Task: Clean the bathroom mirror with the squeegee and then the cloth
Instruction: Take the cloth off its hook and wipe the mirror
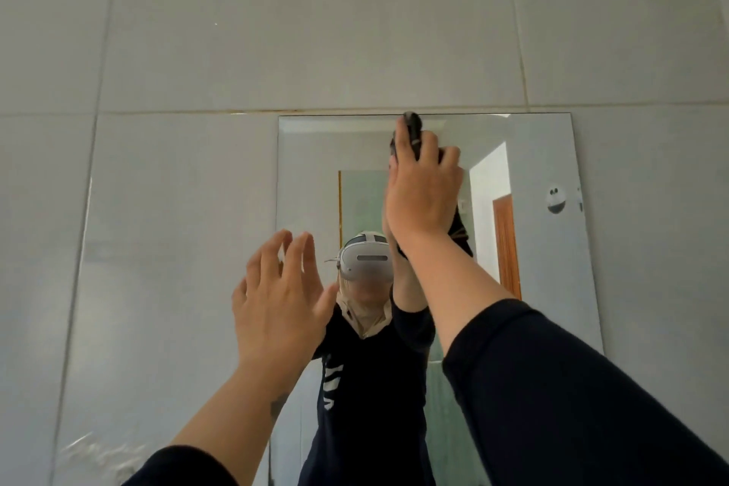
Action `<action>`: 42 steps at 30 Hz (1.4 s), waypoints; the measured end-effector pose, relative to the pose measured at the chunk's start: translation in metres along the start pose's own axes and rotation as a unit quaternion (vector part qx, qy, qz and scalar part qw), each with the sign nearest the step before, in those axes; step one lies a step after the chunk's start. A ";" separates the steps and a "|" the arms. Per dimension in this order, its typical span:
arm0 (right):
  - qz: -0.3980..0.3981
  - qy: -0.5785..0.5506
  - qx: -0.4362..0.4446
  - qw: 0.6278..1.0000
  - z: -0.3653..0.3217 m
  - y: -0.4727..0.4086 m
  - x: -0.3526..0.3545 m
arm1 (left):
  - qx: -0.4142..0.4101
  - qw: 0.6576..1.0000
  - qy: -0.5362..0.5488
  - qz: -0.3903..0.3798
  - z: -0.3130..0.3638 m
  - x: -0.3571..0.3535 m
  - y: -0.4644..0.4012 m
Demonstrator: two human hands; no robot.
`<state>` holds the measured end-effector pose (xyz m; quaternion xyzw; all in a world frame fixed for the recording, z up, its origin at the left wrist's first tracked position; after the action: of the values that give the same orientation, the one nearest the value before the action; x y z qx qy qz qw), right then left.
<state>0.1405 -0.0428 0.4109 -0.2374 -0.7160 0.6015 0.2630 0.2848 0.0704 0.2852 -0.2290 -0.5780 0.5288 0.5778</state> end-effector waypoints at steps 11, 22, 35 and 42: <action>-0.044 0.003 0.196 0.980 -0.147 0.059 -0.034 | 0.071 0.995 0.022 -0.068 -0.067 -0.004 0.025; -0.027 0.045 0.243 0.968 -0.099 0.076 -0.032 | 0.052 0.995 0.020 -0.088 -0.035 -0.012 0.027; 0.004 0.048 0.064 0.997 0.069 0.036 0.010 | 0.033 0.993 -0.015 -0.109 0.040 -0.038 0.021; 0.036 0.039 -0.041 0.998 0.163 0.033 0.026 | 0.048 0.994 0.012 -0.093 0.041 -0.044 0.020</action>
<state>0.0141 -0.1400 0.3580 -0.2962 -0.7204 0.5712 0.2589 0.2508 0.0245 0.2582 -0.1526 -0.5639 0.4968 0.6418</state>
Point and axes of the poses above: each hand's wrist, its own y-axis away from the middle knuckle, its own x-axis out of the back of the hand, z = x × y, the point moved 9 cm from there along -y, towards the middle knuckle, and after that the axes turned 10 degrees about -z, right-handed, at the moved point
